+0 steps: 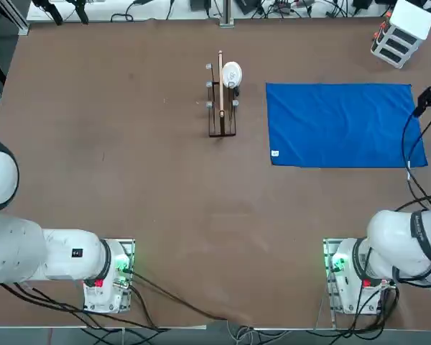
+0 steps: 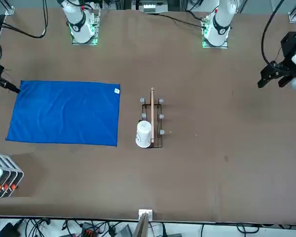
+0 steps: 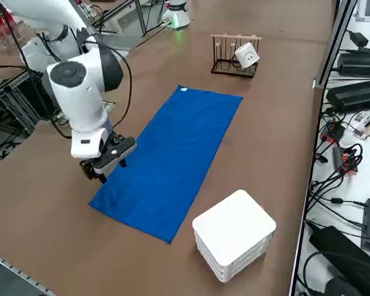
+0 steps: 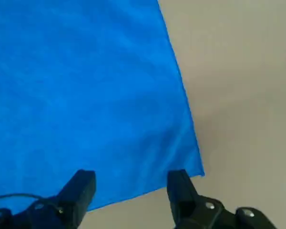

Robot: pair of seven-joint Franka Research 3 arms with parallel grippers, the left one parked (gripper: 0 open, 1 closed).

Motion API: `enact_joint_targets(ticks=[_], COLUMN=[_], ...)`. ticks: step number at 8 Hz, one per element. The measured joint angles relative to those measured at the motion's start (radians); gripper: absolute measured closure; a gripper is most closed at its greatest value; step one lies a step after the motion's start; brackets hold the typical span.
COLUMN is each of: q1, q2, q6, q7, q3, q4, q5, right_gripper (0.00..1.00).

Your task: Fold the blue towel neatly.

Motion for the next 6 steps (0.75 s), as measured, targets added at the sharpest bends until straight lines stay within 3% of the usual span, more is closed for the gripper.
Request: enact_joint_targets(ticks=[4,6], q1=[-0.120,-0.160], q2=[0.110,0.152], q6=[0.136,0.183], q7=[-0.086,-0.139], q3=[0.000,0.000], q4=[-0.048,-0.060], q5=[0.000,0.000], right_gripper=[0.18,0.29])
